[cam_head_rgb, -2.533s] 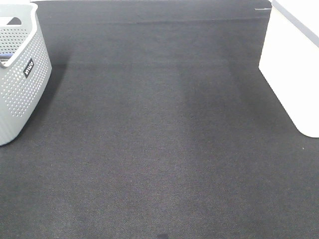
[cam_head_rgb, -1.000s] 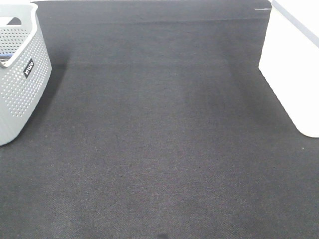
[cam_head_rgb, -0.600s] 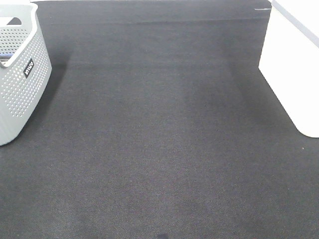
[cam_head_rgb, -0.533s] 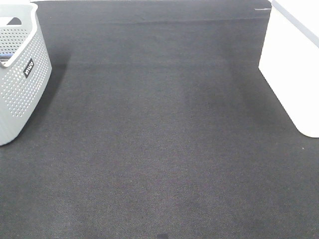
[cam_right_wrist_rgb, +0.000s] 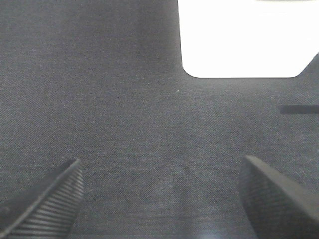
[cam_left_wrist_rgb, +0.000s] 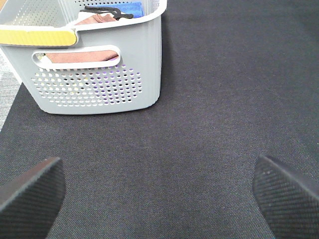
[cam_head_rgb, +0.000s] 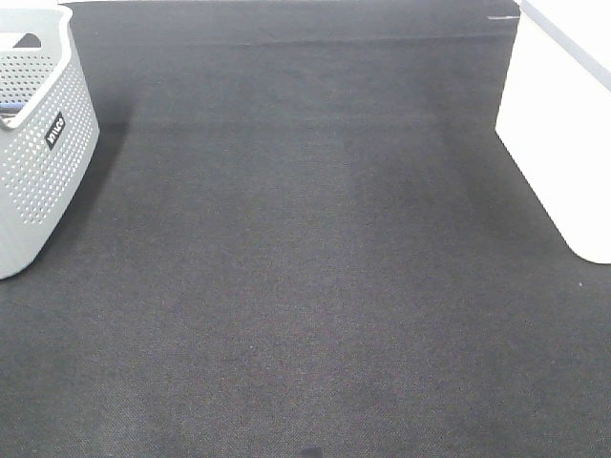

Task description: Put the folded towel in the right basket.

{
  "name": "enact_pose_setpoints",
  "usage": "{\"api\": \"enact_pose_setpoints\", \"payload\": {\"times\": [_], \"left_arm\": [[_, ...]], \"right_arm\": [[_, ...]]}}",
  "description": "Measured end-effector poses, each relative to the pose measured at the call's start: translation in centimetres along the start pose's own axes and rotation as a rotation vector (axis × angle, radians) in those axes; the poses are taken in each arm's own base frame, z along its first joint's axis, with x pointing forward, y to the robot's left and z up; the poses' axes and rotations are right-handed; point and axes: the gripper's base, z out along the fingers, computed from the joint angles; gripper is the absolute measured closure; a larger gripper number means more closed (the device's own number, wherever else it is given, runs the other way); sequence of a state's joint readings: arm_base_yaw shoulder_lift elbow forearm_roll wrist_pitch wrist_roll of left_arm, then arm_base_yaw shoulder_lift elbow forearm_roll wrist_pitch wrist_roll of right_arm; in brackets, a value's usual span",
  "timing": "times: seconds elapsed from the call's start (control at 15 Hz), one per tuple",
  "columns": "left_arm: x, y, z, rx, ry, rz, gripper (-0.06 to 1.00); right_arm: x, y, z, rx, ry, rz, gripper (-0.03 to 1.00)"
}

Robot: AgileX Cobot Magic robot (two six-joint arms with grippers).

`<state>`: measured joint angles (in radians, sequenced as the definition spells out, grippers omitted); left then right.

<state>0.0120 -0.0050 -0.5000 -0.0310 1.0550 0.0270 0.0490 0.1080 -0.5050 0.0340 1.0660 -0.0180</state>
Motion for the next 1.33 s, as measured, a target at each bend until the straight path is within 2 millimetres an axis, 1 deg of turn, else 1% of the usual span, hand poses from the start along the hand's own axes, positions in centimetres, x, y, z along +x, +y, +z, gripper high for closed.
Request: {"api": "enact_pose_setpoints", "payload": {"times": [0.4,0.67,1.33], "left_arm": [[0.0,0.0,0.0,0.000,0.000,0.000,-0.03],[0.0,0.0,0.0,0.000,0.000,0.000,-0.03],[0.0,0.0,0.0,0.000,0.000,0.000,-0.03]], "right_arm": [[0.1,0.0,-0.1,0.000,-0.006,0.000,0.17],[1.0,0.0,-1.4,0.000,-0.109,-0.003,0.17],[1.0,0.0,-1.4,0.000,-0.112,-0.003,0.17]]}}
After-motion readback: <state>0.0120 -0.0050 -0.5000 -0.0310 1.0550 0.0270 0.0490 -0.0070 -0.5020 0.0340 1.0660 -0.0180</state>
